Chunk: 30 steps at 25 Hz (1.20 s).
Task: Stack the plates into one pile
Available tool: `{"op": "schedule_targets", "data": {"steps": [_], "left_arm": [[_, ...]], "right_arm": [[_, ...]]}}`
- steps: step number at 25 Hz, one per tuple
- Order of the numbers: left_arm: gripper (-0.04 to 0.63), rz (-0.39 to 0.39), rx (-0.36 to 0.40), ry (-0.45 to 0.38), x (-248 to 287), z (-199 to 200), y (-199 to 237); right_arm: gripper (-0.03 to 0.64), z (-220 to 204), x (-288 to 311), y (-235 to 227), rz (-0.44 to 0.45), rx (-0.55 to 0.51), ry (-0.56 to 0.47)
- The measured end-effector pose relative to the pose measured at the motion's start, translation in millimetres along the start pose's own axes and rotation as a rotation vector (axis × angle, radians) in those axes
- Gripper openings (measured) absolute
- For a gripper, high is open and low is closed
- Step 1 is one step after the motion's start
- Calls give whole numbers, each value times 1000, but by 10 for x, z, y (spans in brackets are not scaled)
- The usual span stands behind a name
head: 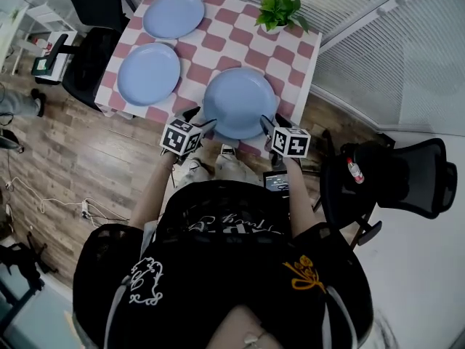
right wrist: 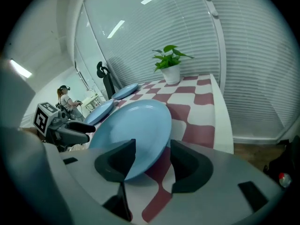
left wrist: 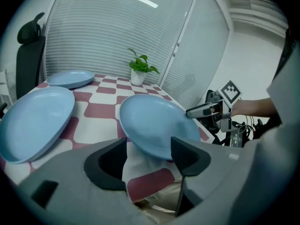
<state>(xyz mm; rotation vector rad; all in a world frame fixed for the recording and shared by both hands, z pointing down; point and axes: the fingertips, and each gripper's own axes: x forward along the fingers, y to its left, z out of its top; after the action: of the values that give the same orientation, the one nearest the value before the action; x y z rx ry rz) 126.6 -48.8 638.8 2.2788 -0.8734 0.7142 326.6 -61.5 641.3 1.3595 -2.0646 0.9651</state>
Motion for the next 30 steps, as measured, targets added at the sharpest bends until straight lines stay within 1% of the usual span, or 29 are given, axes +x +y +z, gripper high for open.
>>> {"op": "schedule_targets", "data": {"steps": [3, 5, 8, 10, 11, 13, 15, 17, 22, 25, 30], "left_arm": [[290, 1, -31, 13, 83, -60, 33], [288, 2, -35, 27, 128, -100, 29], [288, 7, -22, 38, 193, -124, -14], [286, 21, -23, 37, 211, -131, -18], [281, 27, -30, 36, 212, -133, -11], [273, 29, -59, 26, 203, -119, -6], [267, 26, -95, -1, 175, -66, -21], [259, 36, -103, -32, 135, 9, -44], [256, 86, -61, -82, 38, 222, -95], [256, 113, -61, -127, -45, 373, -110], [256, 177, -65, -201, -285, 608, 21]], "right_arm": [[196, -131, 109, -33, 3, 74, 38], [195, -202, 145, -16, 13, 115, 56], [189, -260, 163, -1, 17, 121, 85], [146, -272, 165, -24, 7, 102, 103], [146, -262, 164, -31, 10, 105, 104], [132, -203, 146, -38, 28, 145, 85], [124, -121, 105, -42, 50, 198, 55], [118, -55, 65, -48, 65, 224, 34], [115, 117, -1, -58, 84, 191, 10], [110, 300, -42, -42, 107, 187, -16], [106, 697, 7, 144, 154, 142, -56]]}}
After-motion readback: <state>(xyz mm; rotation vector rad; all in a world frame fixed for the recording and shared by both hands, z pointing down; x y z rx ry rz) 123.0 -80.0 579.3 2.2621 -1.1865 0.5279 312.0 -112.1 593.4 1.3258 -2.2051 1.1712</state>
